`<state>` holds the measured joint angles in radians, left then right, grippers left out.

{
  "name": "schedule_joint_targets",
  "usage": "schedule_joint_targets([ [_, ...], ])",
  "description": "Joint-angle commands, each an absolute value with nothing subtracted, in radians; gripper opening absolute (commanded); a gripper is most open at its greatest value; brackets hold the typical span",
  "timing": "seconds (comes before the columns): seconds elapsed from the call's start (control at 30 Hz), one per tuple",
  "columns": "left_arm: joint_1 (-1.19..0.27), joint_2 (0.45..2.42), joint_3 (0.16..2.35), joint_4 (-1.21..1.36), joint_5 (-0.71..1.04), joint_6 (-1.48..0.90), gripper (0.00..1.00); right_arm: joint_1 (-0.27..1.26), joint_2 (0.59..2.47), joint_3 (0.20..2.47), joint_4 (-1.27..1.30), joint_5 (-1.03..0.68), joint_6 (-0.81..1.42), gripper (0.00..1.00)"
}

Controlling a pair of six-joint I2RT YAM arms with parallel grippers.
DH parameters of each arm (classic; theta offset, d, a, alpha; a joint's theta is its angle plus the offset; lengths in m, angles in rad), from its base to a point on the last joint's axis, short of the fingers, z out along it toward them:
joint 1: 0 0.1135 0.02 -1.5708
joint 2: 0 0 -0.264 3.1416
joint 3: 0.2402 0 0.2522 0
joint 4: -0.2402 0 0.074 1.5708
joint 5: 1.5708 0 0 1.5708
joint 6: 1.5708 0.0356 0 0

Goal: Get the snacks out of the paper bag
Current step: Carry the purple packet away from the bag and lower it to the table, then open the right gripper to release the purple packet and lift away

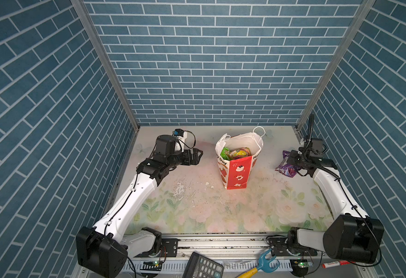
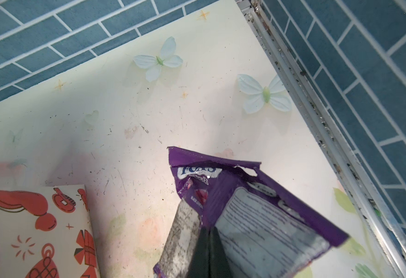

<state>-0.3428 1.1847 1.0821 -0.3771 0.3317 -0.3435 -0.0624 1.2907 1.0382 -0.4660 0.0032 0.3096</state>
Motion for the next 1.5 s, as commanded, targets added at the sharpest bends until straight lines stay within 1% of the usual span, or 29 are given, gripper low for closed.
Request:
schedule_joint_targets([
  [0.0,-0.326,1.144,1.083,-0.364,0.348,-0.351,1.0,-0.072,1.341,1.055,-0.376,-0.035,0.353,0.0],
  [0.13,-0.321,1.114,1.082,-0.371,0.328,-0.339,0.99,-0.073,1.445,1.077,-0.321,-0.076,0.393,0.0],
  [0.27,-0.318,1.087,1.074,-0.374,0.308,-0.327,1.0,-0.073,1.552,1.106,-0.259,-0.081,0.412,0.0],
  [0.47,-0.304,1.074,1.075,-0.376,0.306,-0.323,1.0,-0.072,1.714,1.209,-0.251,-0.061,0.435,0.0],
  [0.67,-0.292,1.06,1.072,-0.376,0.304,-0.321,1.0,-0.072,1.804,1.32,-0.27,-0.135,0.451,0.01],
  [0.7,-0.29,1.057,1.071,-0.374,0.305,-0.321,0.99,-0.072,1.805,1.331,-0.274,-0.139,0.448,0.12],
  [0.73,-0.287,1.056,1.069,-0.373,0.305,-0.321,1.0,-0.072,1.802,1.341,-0.28,-0.14,0.444,0.28],
  [0.77,-0.282,1.055,1.068,-0.371,0.302,-0.321,1.0,-0.072,1.795,1.351,-0.287,-0.138,0.44,0.42],
  [0.87,-0.273,1.055,1.062,-0.371,0.282,-0.315,1.0,-0.072,1.758,1.362,-0.319,-0.129,0.437,0.66],
  [0.9,-0.273,1.056,1.061,-0.374,0.269,-0.312,1.0,-0.072,1.743,1.359,-0.331,-0.128,0.437,0.69],
  [0.97,-0.272,1.061,1.06,-0.379,0.25,-0.304,1.0,-0.073,1.695,1.341,-0.347,-0.146,0.444,0.73],
  [1.03,-0.27,1.066,1.064,-0.388,0.245,-0.302,1.0,-0.069,1.638,1.302,-0.339,-0.173,0.465,0.74],
  [1.1,-0.271,1.067,1.069,-0.397,0.246,-0.298,1.0,-0.061,1.581,1.257,-0.33,-0.204,0.49,0.72],
  [1.13,-0.272,1.066,1.068,-0.395,0.245,-0.298,1.0,-0.055,1.56,1.242,-0.334,-0.216,0.51,0.7],
  [1.23,-0.271,1.057,1.065,-0.413,0.222,-0.278,1.0,-0.029,1.512,1.201,-0.326,-0.297,0.544,0.68],
  [1.33,-0.27,1.043,1.075,-0.423,0.221,-0.271,1.0,0.019,1.448,1.152,-0.295,-0.346,0.58,0.67],
  [1.47,-0.269,1.014,1.037,-0.374,0.227,-0.27,1.0,0.111,1.357,1.123,-0.256,-0.366,0.643,0.68],
])
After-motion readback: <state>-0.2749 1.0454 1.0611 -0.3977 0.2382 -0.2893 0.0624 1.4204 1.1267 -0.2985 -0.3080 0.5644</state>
